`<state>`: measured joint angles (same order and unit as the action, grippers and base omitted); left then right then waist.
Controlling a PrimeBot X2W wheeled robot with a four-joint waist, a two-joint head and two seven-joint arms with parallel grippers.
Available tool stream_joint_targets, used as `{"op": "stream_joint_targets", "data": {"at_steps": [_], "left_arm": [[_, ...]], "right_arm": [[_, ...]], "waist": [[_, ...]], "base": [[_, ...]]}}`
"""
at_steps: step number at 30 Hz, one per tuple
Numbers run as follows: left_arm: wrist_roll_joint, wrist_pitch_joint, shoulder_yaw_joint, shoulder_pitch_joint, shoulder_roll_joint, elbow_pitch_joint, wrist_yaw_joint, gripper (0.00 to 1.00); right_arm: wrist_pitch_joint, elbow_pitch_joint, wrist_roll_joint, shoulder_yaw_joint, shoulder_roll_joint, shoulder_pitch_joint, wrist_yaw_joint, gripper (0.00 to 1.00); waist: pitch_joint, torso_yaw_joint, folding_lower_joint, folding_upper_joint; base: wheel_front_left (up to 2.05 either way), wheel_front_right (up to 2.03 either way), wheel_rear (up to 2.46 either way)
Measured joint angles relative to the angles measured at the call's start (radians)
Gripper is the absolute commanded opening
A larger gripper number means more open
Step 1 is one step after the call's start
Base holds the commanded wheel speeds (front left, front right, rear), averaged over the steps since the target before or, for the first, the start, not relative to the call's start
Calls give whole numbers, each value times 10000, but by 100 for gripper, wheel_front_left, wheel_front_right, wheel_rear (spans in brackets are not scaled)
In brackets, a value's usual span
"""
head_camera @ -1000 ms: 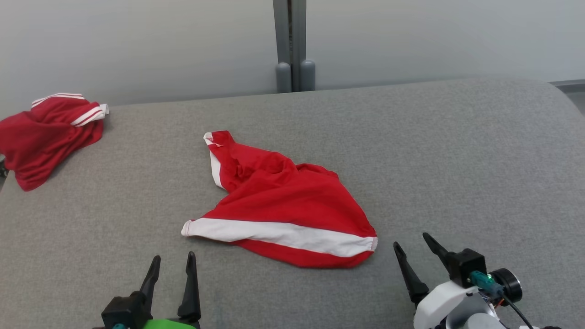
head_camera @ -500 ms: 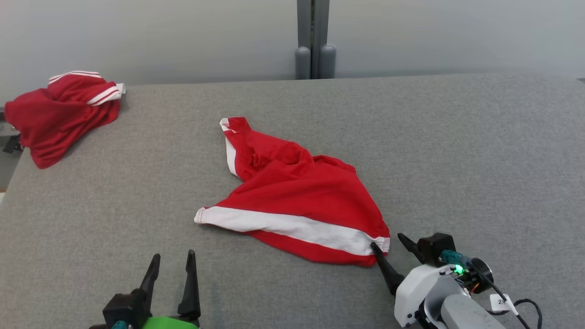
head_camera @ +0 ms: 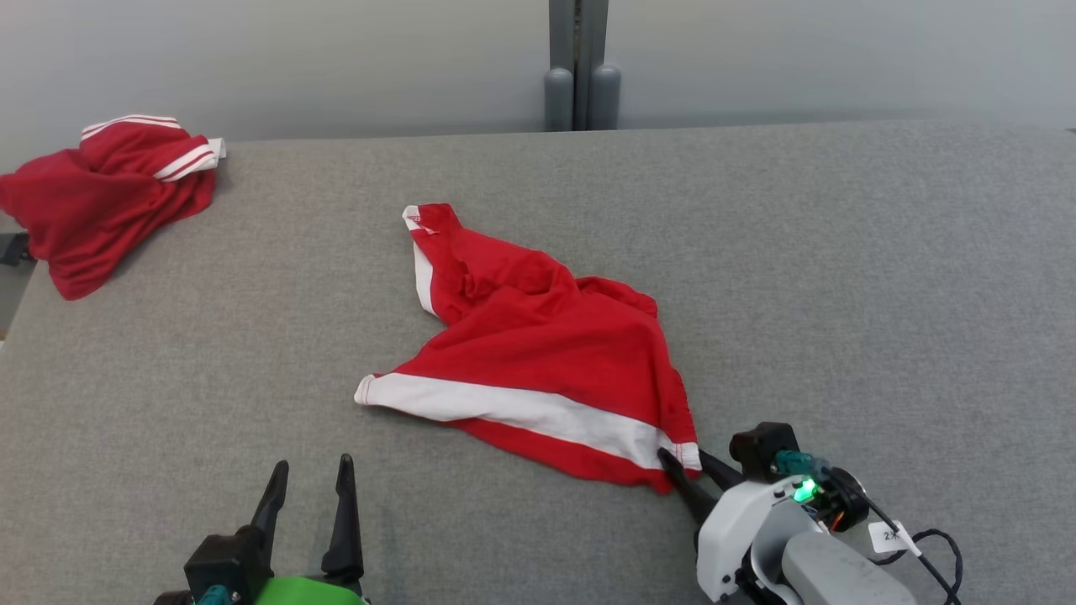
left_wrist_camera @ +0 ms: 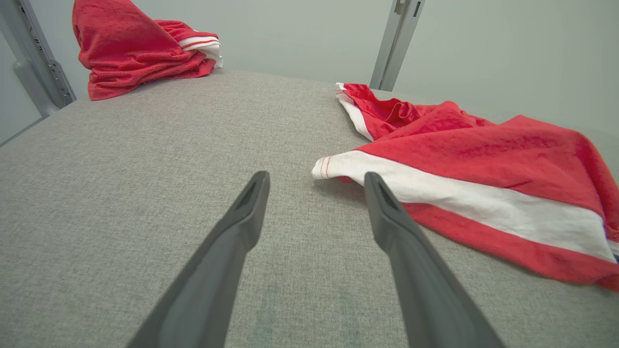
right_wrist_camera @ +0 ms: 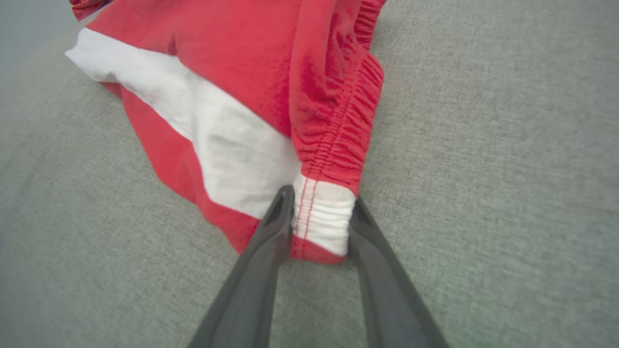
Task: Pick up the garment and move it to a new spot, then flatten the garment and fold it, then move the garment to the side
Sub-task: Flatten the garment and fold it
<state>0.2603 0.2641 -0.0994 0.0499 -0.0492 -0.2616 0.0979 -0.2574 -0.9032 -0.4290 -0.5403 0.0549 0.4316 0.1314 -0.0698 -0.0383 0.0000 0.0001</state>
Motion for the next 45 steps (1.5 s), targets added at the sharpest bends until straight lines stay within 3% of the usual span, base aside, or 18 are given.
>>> {"op": "stream_joint_targets", "data": {"at_steps": [1, 2, 4, 12, 20, 28, 39, 42, 44, 45], "left_arm": [[-2, 0, 2, -3, 0, 4, 0, 100], [-2, 0, 6, -4, 0, 6, 0, 100], [-2, 0, 6, -9, 0, 8, 0, 100], [38, 0, -263, -336, 0, -98, 121, 100], [623, 0, -1026, -1145, -6, -1538, 293, 100], [1703, -90, -2581, -2265, -677, -3064, 299, 100], [3045, -77, -3557, -3452, -1070, -4479, 309, 100], [3227, -63, -4102, -3570, -1127, -4592, 309, 46], [3358, -48, -4416, -3662, -1175, -4677, 309, 29], [3405, -29, -4508, -3713, -1202, -4763, 309, 13]], "right_arm": [[-4, 6, 0, -82, 36, 42, -2, 25], [-29, 23, 0, -127, 92, 104, -2, 4], [-35, 104, 6, -132, 230, 198, -2, 0], [-42, 928, 675, 527, 654, 255, -2, 0], [-42, 1139, 1156, 991, 1037, 227, 0, 0], [-42, 1166, 1289, 1051, 1156, 250, -2, 0], [-44, 1256, 1415, 1087, 1168, 312, 0, 0], [-44, 1262, 1448, 1068, 1162, 360, -2, 0], [-44, 1264, 1478, 1064, 1152, 411, -2, 0], [-44, 1266, 1482, 1068, 1149, 430, -2, 0]], "waist": [[-8, 13, 0, 0], [-16, 30, 0, 0], [-23, 68, 0, 0], [-48, 263, 0, 0], [-187, 481, 0, 0], [-449, 640, 0, 0], [-832, 783, 0, 0], [-900, 836, 0, 0], [-932, 876, 0, 0], [-940, 894, 0, -1]], "base": [[0, 0, 0], [0, 0, 0], [0, 0, 0], [0, 0, 0], [0, 0, 0], [0, 0, 0], [0, 0, 0], [0, 0, 0], [0, 0, 0], [0, 0, 0]]}}
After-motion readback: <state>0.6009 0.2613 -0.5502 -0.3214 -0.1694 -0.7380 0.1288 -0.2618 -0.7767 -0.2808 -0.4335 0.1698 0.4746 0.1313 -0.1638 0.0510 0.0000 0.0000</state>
